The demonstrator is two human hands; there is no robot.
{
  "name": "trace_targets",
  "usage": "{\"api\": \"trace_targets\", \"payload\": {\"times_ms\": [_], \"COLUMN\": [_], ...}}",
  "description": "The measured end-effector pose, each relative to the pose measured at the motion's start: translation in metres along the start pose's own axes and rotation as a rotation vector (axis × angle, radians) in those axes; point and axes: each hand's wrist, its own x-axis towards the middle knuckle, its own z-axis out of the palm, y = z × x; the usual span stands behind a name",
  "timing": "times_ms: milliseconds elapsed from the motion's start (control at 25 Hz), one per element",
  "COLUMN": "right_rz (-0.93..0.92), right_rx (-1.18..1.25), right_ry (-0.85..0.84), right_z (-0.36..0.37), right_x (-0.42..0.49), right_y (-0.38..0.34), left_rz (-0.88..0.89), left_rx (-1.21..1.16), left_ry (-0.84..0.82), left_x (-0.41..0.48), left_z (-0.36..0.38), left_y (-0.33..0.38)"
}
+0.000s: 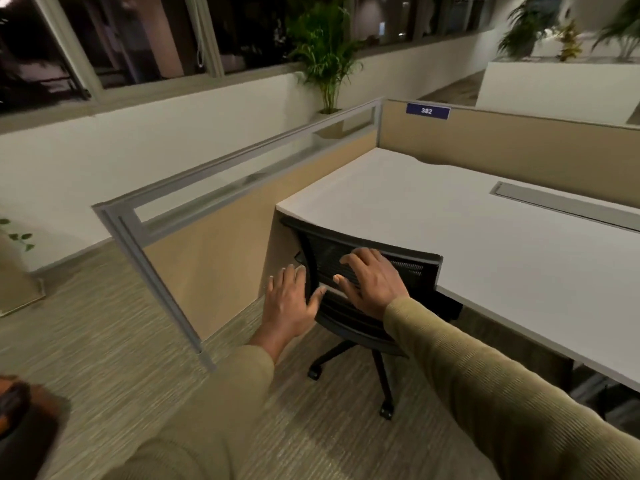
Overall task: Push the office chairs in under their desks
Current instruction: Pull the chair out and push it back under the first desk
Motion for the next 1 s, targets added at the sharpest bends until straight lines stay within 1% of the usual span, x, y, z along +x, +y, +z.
{"api": "trace_targets", "payload": {"times_ms": [80, 120, 240, 320, 400, 440, 600, 760, 800, 880, 1000], "right_rz": [0.059, 0.112, 0.318, 0.419, 0.508, 0.557, 0.727, 0.809, 0.821, 0.840, 0.864], "right_rx": [-0.053, -0.076, -0.126, -0.178, -0.237, -0.263, -0.277, -0.207, -0.198, -0.205, -0.231], "right_ry": [0.021, 0.004, -0.143, -0.262, -0.357, -0.379, -0.417, -0.436, -0.436, -0.418, -0.392], "right_z": [0.003, 0.005, 0.014, 0.021, 0.023, 0.022, 0.015, 0.012, 0.013, 0.014, 0.012], "right_x": [0.020, 0.027, 0.040, 0.040, 0.041, 0.041, 0.035, 0.024, 0.019, 0.012, 0.001], "right_y": [0.020, 0.030, 0.058, 0.075, 0.089, 0.094, 0.098, 0.082, 0.075, 0.059, 0.036], "left_rz": [0.033, 0.055, 0.167, 0.233, 0.258, 0.267, 0.292, 0.371, 0.403, 0.468, 0.504], "left_rx": [-0.027, -0.035, -0.032, -0.029, -0.053, -0.057, -0.025, 0.006, 0.026, 0.040, 0.045], "left_ry": [0.032, 0.045, 0.047, 0.037, -0.001, -0.026, -0.179, -0.278, -0.278, -0.227, -0.221], "left_x": [0.043, 0.062, 0.107, 0.134, 0.162, 0.175, 0.205, 0.206, 0.201, 0.190, 0.176], "left_z": [-0.006, -0.008, -0.007, -0.004, 0.002, 0.009, 0.031, 0.037, 0.038, 0.036, 0.032], "left_y": [0.004, 0.007, 0.012, 0.010, 0.007, 0.005, -0.003, -0.003, -0.005, -0.009, -0.016]}}
